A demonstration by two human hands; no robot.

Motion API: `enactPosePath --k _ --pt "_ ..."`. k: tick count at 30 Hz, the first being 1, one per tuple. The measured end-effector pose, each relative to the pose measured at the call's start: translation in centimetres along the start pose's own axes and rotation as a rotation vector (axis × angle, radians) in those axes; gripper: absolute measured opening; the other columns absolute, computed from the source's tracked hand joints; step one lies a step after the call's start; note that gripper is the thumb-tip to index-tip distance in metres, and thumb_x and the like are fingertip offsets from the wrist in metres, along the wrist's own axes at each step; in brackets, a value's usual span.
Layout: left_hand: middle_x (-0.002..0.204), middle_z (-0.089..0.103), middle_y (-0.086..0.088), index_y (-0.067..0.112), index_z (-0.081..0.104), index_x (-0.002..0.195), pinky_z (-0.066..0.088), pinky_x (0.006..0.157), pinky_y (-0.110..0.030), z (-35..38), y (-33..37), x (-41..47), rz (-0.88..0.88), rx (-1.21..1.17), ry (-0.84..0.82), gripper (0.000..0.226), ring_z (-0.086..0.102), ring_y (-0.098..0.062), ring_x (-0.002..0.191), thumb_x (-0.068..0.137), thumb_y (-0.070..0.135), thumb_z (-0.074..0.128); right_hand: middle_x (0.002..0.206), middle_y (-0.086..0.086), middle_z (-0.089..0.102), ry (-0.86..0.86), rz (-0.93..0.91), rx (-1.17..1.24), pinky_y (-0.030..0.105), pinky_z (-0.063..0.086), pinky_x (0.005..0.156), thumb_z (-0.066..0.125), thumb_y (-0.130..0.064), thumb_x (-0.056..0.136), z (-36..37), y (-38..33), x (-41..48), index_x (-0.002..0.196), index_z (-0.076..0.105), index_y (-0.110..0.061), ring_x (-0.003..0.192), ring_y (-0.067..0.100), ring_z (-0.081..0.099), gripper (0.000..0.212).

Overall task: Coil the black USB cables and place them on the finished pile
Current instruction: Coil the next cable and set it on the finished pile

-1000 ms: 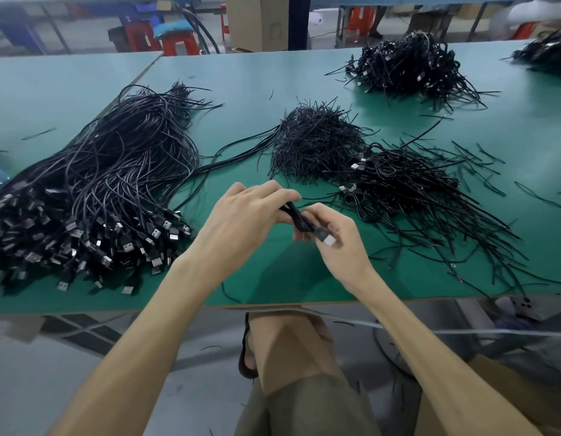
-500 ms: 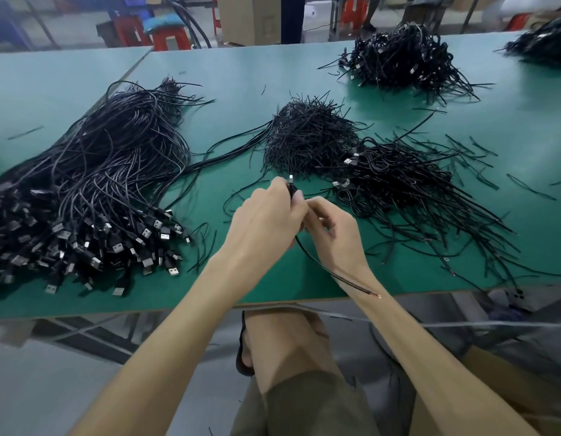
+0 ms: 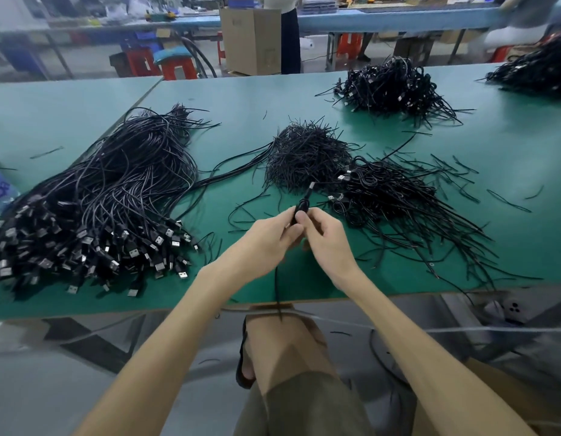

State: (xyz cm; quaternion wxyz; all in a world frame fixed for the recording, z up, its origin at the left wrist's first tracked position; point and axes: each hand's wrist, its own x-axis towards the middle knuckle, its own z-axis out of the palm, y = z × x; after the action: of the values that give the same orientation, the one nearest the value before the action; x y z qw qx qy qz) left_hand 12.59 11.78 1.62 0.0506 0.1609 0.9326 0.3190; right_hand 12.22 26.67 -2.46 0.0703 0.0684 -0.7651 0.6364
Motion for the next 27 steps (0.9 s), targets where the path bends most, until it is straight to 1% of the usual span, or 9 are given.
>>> enactPosePath --k 2,5,9,10,13,16,18,21,27 --pt "0.102 0.068 0.004 0.03 0.042 0.152 0.049 0.069 -0.022 -0.3 -0.3 -0.3 -0.003 0.031 -0.041 0.045 0.063 -0.005 0.072 0.108 0.04 0.041 0.084 0.016 0.071 0.023 0.018 -0.002 0.052 0.05 0.075 0.058 -0.026 0.103 -0.2 -0.5 0.0 0.093 0.068 -0.002 0.07 0.021 0.059 0.027" --pt "0.109 0.071 0.005 0.029 0.05 0.148 0.054 0.088 -0.033 -2.5 -1.7 -1.0 -0.044 0.04 0.033 0.042 0.07 -0.011 0.088 0.107 0.035 0.049 0.079 0.011 0.07 0.068 0.056 0.006 0.043 0.052 0.063 0.058 -0.027 0.102 -1.8 -1.7 1.1 0.091 0.064 -0.006 0.063 0.023 0.062 0.025" --pt "0.118 0.068 -0.006 0.025 0.07 0.125 0.054 0.094 -0.047 -6.1 -5.4 -2.2 -0.121 0.43 0.287 0.028 0.067 -0.027 0.098 0.105 0.02 0.052 0.082 -0.003 0.065 0.133 -0.024 -0.4 0.012 0.044 0.057 0.06 -0.028 0.101 -6.2 -3.8 4.4 0.107 0.062 -0.013 0.065 0.007 0.058 0.016" --pt "0.119 0.068 -0.007 0.024 0.071 0.124 0.053 0.095 -0.048 -7.0 -6.5 -2.5 -0.161 0.492 0.323 0.027 0.067 -0.028 0.097 0.104 0.02 0.052 0.085 -0.002 0.064 0.158 -0.041 -0.509 0.011 0.042 0.056 0.06 -0.028 0.101 -7.4 -4.2 5.3 0.112 0.063 -0.011 0.067 0.005 0.057 0.02" --pt "0.126 0.064 -0.004 0.026 0.067 0.128 0.045 0.103 -0.045 -9.4 -9.2 -2.9 -0.302 0.648 0.129 0.029 0.063 -0.026 0.11 0.102 0.036 0.057 0.102 0.008 0.065 0.241 -0.035 -0.77 0.027 0.047 0.072 0.061 -0.03 0.101 -10.7 -4.4 7.4 0.119 0.061 -0.007 0.08 0.017 0.06 0.029" --pt "0.118 0.062 0.001 0.025 0.068 0.122 0.043 0.093 -0.04 -10.1 -10.8 -3.3 -0.309 0.732 -0.071 0.035 0.057 -0.021 0.108 0.099 0.049 0.059 0.123 0.017 0.058 0.266 0.063 -0.918 0.046 0.049 0.094 0.061 -0.033 0.101 -12.3 -3.7 8.3 0.128 0.052 -0.004 0.111 0.032 0.057 0.041" --pt "0.106 0.059 0.004 0.024 0.072 0.114 0.044 0.087 -0.037 -10.1 -11.5 -3.5 -0.253 0.69 0.005 0.029 0.05 -0.016 0.097 0.098 0.046 0.062 0.131 0.021 0.052 0.266 0.084 -1.001 0.048 0.044 0.1 0.061 -0.033 0.101 -12.4 -2.9 8.2 0.133 0.048 -0.002 0.121 0.036 0.049 0.047" --pt "0.097 0.057 0.007 0.025 0.074 0.103 0.043 0.092 -0.043 -10.0 -11.3 -3.3 -0.222 0.662 0.087 0.022 0.048 -0.016 0.094 0.096 0.044 0.066 0.132 0.025 0.048 0.294 0.05 -1.081 0.048 0.039 0.101 0.058 -0.032 0.101 -12.1 -2.1 7.7 0.133 0.047 0.001 0.123 0.04 0.043 0.047" --pt "0.105 0.062 -0.004 0.014 0.076 0.099 0.046 0.089 -0.039 -10.3 -11.9 -4.3 -0.239 0.483 0.265 0.023 0.061 -0.027 0.098 0.104 0.026 0.057 0.13 0.018 0.044 0.33 -0.151 -1.111 0.047 0.031 0.104 0.06 -0.023 0.099 -9.9 -2.2 6.1 0.132 0.049 -0.004 0.123 0.035 0.039 0.039"
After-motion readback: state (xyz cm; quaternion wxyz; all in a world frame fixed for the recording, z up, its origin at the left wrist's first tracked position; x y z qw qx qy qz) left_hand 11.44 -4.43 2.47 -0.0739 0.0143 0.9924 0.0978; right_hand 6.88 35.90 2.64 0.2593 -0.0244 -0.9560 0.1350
